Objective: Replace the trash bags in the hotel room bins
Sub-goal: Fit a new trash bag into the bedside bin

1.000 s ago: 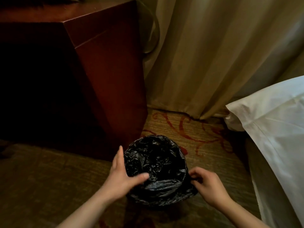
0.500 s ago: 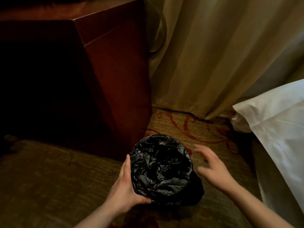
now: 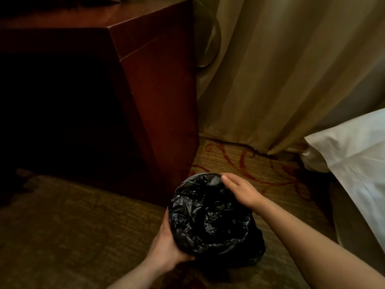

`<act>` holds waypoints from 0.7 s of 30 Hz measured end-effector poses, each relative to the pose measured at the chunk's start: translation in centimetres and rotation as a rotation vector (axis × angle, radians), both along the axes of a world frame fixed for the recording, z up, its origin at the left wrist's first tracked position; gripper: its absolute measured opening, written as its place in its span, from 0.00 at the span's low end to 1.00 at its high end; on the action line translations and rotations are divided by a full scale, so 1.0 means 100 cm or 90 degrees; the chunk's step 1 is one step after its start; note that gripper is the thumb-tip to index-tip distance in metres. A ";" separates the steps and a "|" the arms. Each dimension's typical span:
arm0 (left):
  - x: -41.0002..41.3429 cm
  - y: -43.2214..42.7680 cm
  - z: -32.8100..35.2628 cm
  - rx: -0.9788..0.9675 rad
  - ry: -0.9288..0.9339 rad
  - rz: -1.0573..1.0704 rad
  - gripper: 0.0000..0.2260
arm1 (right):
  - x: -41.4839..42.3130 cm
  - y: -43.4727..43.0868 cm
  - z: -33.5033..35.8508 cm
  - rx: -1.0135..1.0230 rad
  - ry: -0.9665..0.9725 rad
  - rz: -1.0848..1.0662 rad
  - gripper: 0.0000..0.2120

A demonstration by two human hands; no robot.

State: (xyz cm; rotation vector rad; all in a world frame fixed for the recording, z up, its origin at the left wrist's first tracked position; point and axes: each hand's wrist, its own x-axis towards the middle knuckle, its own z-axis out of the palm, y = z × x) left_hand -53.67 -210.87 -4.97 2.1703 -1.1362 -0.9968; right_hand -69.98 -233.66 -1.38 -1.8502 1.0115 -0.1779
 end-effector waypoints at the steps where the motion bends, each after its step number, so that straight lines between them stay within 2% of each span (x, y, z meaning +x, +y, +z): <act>1: 0.000 -0.001 -0.001 0.010 -0.001 -0.005 0.69 | -0.003 0.003 0.001 0.077 -0.043 -0.045 0.24; 2: 0.002 -0.003 -0.002 0.028 -0.009 -0.013 0.69 | -0.007 0.006 0.001 0.136 -0.067 -0.074 0.26; 4: 0.006 -0.009 0.001 0.103 -0.023 -0.020 0.70 | -0.017 0.011 0.000 0.162 -0.073 -0.094 0.29; 6: 0.013 -0.013 0.010 0.184 0.007 -0.005 0.67 | -0.032 0.019 -0.001 0.103 -0.074 -0.105 0.33; 8: 0.026 -0.019 0.026 0.192 0.054 0.028 0.58 | -0.057 0.030 0.000 0.060 -0.079 -0.127 0.35; 9: 0.032 -0.023 0.035 0.161 0.059 0.064 0.52 | -0.071 0.038 -0.001 0.059 -0.082 -0.121 0.37; 12: 0.030 -0.030 0.050 -0.071 0.000 0.208 0.37 | -0.107 0.059 -0.011 0.094 -0.076 -0.001 0.49; 13: 0.021 -0.032 0.052 -0.145 -0.046 0.189 0.34 | -0.112 0.064 -0.016 0.089 -0.060 0.049 0.53; 14: 0.011 -0.034 0.053 -0.204 -0.122 0.118 0.33 | -0.114 0.068 -0.020 0.068 -0.035 0.090 0.57; 16: -0.005 -0.039 0.052 -0.259 -0.336 -0.128 0.27 | -0.110 0.072 -0.027 -0.003 0.034 0.125 0.63; 17: -0.008 -0.042 0.050 -0.226 -0.431 -0.258 0.25 | -0.108 0.073 -0.030 -0.049 0.066 0.121 0.62; 18: -0.008 -0.045 0.051 -0.156 -0.498 -0.359 0.29 | -0.106 0.073 -0.034 -0.102 0.096 0.116 0.60; 19: -0.004 -0.046 0.052 -0.073 -0.537 -0.415 0.34 | -0.105 0.073 -0.037 -0.154 0.122 0.117 0.56; 21: 0.003 -0.045 0.052 0.048 -0.576 -0.440 0.41 | -0.107 0.071 -0.043 -0.206 0.168 0.112 0.49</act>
